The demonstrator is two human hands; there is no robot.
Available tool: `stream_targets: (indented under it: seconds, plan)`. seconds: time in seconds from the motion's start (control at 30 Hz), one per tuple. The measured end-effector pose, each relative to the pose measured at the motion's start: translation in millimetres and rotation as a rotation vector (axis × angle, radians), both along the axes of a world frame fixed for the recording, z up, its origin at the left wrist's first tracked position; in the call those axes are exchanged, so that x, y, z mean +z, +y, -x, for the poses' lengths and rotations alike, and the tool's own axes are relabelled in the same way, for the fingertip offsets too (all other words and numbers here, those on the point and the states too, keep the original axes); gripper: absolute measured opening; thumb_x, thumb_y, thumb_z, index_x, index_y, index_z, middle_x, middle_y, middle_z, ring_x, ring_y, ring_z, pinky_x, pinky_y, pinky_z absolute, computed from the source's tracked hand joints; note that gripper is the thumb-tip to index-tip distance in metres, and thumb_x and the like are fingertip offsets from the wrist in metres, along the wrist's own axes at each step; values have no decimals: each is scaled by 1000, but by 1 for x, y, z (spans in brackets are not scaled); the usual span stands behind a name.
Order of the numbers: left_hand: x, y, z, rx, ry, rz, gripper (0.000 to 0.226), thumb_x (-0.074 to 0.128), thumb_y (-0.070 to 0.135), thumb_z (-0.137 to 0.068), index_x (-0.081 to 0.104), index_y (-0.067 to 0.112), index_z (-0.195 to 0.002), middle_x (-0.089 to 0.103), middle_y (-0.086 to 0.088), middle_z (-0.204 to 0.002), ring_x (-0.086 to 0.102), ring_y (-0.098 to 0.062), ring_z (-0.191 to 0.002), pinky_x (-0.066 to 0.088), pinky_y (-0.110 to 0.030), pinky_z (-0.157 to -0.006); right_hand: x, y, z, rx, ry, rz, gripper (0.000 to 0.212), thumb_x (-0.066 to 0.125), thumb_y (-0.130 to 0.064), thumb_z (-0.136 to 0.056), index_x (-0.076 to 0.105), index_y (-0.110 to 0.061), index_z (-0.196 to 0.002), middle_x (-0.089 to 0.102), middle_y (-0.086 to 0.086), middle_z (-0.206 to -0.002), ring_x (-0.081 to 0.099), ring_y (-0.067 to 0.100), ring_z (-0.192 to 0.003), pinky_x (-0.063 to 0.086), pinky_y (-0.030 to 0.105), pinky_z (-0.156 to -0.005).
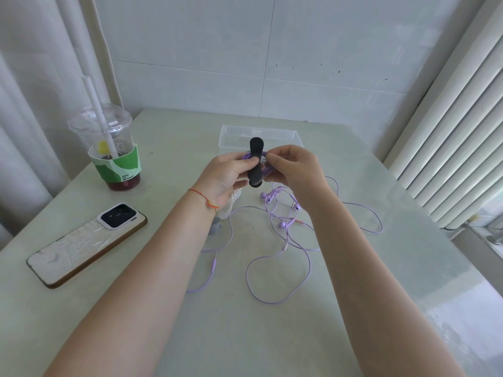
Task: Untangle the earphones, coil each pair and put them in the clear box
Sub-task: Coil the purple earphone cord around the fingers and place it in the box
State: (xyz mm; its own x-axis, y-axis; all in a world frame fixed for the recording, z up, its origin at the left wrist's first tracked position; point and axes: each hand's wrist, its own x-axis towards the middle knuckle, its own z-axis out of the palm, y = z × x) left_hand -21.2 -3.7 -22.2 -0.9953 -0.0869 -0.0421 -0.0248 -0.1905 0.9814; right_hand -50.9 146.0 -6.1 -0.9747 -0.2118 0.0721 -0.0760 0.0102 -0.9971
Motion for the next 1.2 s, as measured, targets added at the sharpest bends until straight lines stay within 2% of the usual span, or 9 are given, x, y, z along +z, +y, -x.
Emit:
stream_targets:
  seconds: [0.07,0.13,0.2,0.37,0.47,0.53,0.7,1.03,1.2]
  plan:
    - [-1,-1,1,29,-16,-44,17,61,12,-93,70,10,-106,72,-4,-88,66,-12,-77,47,-20,-73,1,0,-1,25,-8,-16,10,61,-1,-92,64,5,-100,71,22,-88,70,30,-75,60,38,-79]
    - [0,0,2,72,-29,-142,10,60,8,-93,68,7,-99,73,-2,-78,68,-9,-70,52,-16,-63,1,-1,-2,33,-2,-47,7,60,0,-91,66,1,-95,72,22,-90,72,30,-76,60,36,-79]
    - [-1,-1,3,113,-34,-181,6,61,5,-92,66,6,-93,72,-2,-72,69,-11,-69,56,-19,-62,0,-1,-2,20,11,-75,8,61,0,-90,68,-2,-91,73,21,-89,73,31,-80,60,36,-81]
    - [-5,-3,6,140,-14,-193,15,62,2,-90,63,-4,-104,67,-16,-89,67,-22,-82,59,-30,-79,-2,-1,0,-17,32,-156,12,62,-1,-88,72,-5,-88,73,18,-88,70,30,-79,60,35,-80]
    - [-7,-3,7,179,-13,-167,25,67,3,-87,62,-3,-111,68,-17,-93,68,-24,-81,60,-28,-73,-2,0,1,-37,61,-233,10,63,-6,-88,72,-9,-88,71,4,-79,66,12,-68,57,25,-69]
    - [-8,-4,9,213,-5,-173,20,68,3,-86,63,0,-105,67,-16,-92,67,-25,-80,59,-26,-70,-1,0,1,-48,70,-256,9,63,-8,-88,72,-10,-88,70,2,-79,64,10,-69,55,22,-67]
    - [-10,-8,12,256,13,-250,13,69,7,-87,65,3,-99,69,-10,-85,67,-21,-80,58,-25,-74,-1,-3,2,-72,36,-167,12,63,-1,-86,73,-8,-86,73,11,-83,69,20,-76,59,32,-82]
    - [-17,-3,18,276,5,-379,30,71,13,-87,64,3,-114,69,-8,-91,66,-15,-83,54,-21,-74,0,-7,-1,-74,20,-120,6,68,-6,-84,74,-7,-87,70,9,-77,67,18,-71,60,33,-80]
    - [-14,-5,16,267,-15,-378,20,71,15,-86,65,7,-104,70,-7,-90,67,-15,-85,53,-22,-78,2,-8,-1,-13,-9,-26,20,62,-17,-91,74,-2,-93,72,19,-96,68,24,-83,59,39,-85]
